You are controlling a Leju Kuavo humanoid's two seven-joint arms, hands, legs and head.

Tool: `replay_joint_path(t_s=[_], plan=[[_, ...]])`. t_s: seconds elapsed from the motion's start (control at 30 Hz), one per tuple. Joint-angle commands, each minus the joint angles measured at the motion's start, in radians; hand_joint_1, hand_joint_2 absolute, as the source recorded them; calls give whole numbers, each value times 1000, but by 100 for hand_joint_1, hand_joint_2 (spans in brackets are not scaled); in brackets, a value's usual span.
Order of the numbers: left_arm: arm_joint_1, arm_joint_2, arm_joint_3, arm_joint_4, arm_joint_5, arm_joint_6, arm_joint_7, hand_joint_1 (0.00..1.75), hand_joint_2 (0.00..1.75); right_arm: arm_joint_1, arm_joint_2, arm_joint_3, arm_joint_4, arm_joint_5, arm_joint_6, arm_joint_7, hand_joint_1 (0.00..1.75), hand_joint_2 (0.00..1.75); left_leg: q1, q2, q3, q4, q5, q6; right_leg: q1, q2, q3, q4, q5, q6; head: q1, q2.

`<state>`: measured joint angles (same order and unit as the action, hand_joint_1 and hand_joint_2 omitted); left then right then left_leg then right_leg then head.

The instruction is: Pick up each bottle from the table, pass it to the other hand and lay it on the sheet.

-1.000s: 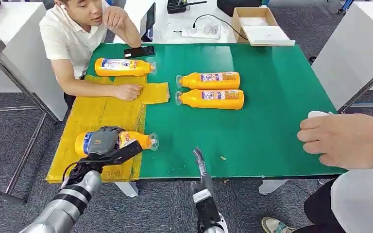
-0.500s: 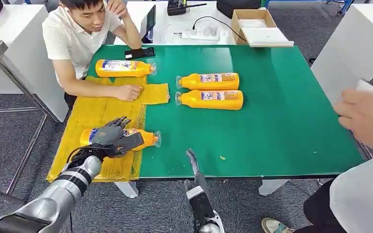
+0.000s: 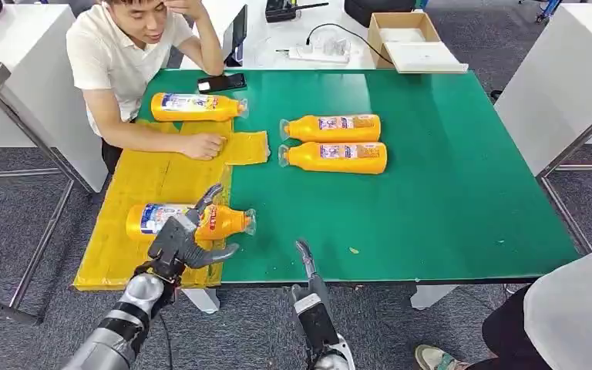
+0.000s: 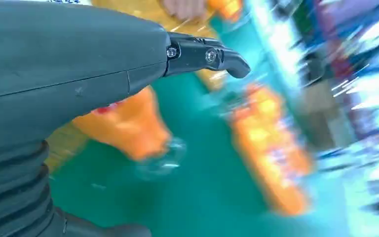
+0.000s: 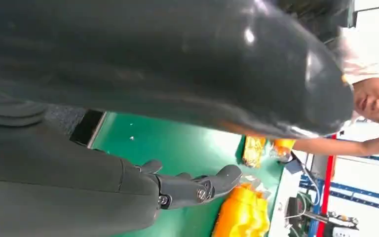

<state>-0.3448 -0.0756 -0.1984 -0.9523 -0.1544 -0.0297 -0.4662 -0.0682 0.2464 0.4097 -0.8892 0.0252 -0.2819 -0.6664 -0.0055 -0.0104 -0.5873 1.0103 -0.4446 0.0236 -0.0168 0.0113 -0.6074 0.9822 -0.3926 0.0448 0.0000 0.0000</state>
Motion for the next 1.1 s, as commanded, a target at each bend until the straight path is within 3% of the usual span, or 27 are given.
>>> replay_joint_path(t_s=[0.03, 0.17, 0.3, 0.43, 0.47, 0.63, 0.67, 0.73, 0.87, 0.93, 1.1], plan=[[96, -40, 56, -251, 124, -2, -30, 0, 175, 12, 1, 35, 40, -13, -16, -32, 0, 0, 1, 1, 0, 0, -1, -1, 1, 0, 0, -1, -1, -1, 0, 0], [138, -64, 77, -399, 286, -1, -34, 0, 175, 18, -1, 39, 25, -17, -34, -32, 0, 0, 2, 1, -1, 0, -2, -2, 2, -1, -1, 0, -2, -2, 0, 0], [142, -63, 76, -415, 291, 1, -28, 0, 175, 18, -1, 39, 25, -18, -34, -32, 0, 0, 1, 1, -3, 0, -2, -2, 2, 0, -3, 0, -1, -2, 0, 0], [196, -101, 119, -522, 473, -42, -17, 0, 175, 56, -35, 60, -119, 28, -161, -32, 0, 0, 2, 1, -3, 1, -2, -2, 2, 0, -2, -1, -2, -2, 0, 0], [209, -107, 122, -542, 493, -46, -9, 0, 175, 63, -41, 56, -149, 27, -178, -32, 0, 175, 1, 1, -3, 0, -2, -1, 1, 0, -3, 0, -2, -2, 0, 0], [338, -143, 100, -639, 525, -38, 24, 0, 175, 117, -83, 1, -449, 52, -369, -32, 0, 175, 0, 2, -5, 0, -2, -1, 0, 1, -5, 0, -1, -1, 0, 0], [353, -151, 83, -643, 519, -22, 36, 0, 175, 114, -75, -22, -442, 57, -366, -32, 0, 0, 1, 2, -3, 1, -3, -1, 1, 0, -3, 1, -3, -1, 0, 0], [403, -163, 44, -638, 520, 2, 52, 0, 175, 119, -25, -108, -407, -20, -289, 3, 0, 0, 0, 1, -5, 0, -2, 0, 0, 0, -5, 0, -1, -1, 0, 0], [431, -156, 17, -631, 484, 41, 30, 0, 175, 130, -4, -141, -391, -74, -223, 51, 0, 0, 3, 1, 5, -2, -6, -3, 3, -2, 5, -3, -5, -4, 0, 0], [444, -157, 7, -626, 477, 47, 29, 0, 175, 133, 3, -147, -387, -79, -228, 58, 0, 0, 0, 0, -4, -1, -3, -1, 1, -1, -4, -1, -2, -1, 0, 0], [441, -156, 8, -627, 477, 47, 29, 0, 175, 132, 4, -147, -387, -79, -229, 58, 0, 0, 0, 0, -5, -1, -2, -1, 1, -2, -5, -1, -1, -1, 0, 0]])
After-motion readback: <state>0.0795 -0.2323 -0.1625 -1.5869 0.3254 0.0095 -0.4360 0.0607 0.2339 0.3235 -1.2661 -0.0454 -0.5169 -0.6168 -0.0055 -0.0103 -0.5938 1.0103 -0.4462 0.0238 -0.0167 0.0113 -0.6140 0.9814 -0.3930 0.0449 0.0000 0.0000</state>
